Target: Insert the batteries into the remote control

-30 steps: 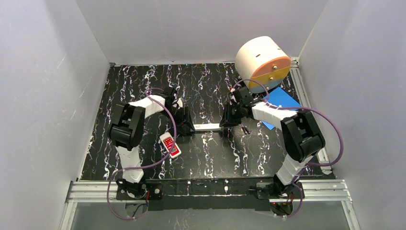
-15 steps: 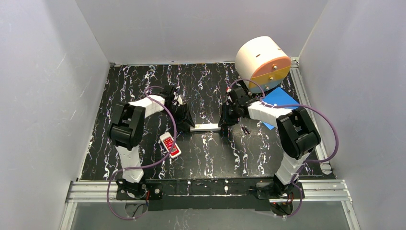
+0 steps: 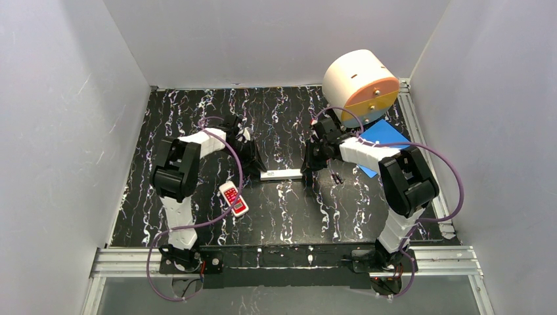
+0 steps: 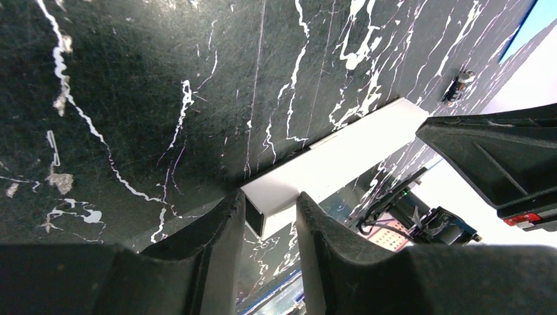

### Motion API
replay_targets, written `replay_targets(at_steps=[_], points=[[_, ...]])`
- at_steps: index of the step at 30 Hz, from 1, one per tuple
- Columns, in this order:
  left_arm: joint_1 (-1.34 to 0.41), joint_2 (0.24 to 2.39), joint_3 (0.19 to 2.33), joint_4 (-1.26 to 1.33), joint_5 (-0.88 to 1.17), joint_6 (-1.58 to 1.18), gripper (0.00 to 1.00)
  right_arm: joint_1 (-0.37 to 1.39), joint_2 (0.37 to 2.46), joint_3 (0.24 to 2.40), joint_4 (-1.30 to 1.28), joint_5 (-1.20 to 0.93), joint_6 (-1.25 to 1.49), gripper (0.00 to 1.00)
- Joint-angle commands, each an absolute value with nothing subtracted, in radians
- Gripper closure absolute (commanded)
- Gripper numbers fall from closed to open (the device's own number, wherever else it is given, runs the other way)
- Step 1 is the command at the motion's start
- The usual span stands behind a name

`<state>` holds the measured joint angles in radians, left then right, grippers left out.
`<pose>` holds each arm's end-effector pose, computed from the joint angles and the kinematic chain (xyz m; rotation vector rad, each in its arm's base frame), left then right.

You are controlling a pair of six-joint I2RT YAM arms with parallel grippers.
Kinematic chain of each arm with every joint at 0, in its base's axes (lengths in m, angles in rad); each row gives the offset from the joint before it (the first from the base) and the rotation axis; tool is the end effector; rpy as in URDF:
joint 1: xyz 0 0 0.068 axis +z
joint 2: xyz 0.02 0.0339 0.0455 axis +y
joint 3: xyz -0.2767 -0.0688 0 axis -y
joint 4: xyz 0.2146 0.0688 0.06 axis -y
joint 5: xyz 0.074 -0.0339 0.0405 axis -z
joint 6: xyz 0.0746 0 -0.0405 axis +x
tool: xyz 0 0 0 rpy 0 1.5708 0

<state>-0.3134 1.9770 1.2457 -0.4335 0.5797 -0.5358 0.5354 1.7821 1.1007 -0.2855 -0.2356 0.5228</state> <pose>0.3517 -0.1570 0.1437 -0.1419 2.8417 -1.0126 0.3057 0.2016 0.1749 -0.1145 2.6522 0.6881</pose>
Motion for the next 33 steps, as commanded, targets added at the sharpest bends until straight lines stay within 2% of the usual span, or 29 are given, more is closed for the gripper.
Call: replay_targets(at_steps=[1, 8, 14, 22, 26, 31, 33], points=[[-0.316, 2.039, 1.200, -0.459, 0.469, -0.509, 0.70, 0.556, 1.814, 1.130, -0.328, -0.226, 0.523, 0.92], [-0.315, 2.030, 1.174, -0.459, 0.494, -0.501, 0.72, 0.575, 1.835, 1.133, -0.282, -0.321, 0.574, 0.94], [-0.316, 2.031, 1.159, -0.439, 0.545, -0.520, 0.73, 0.587, 1.850, 1.096, -0.145, -0.415, 0.676, 0.93], [-0.316, 2.038, 1.145, -0.416, 0.567, -0.537, 0.74, 0.608, 1.867, 1.098, -0.123, -0.387, 0.716, 0.93], [-0.315, 2.027, 1.173, -0.442, 0.543, -0.523, 0.69, 0.606, 1.826, 1.126, -0.199, -0.296, 0.682, 0.85], [-0.307, 2.003, 1.263, -0.505, 0.504, -0.498, 0.54, 0.601, 1.767, 1.208, -0.311, -0.134, 0.570, 0.66], [-0.302, 1.994, 1.302, -0.525, 0.488, -0.495, 0.46, 0.601, 1.751, 1.239, -0.331, -0.105, 0.500, 0.53]])
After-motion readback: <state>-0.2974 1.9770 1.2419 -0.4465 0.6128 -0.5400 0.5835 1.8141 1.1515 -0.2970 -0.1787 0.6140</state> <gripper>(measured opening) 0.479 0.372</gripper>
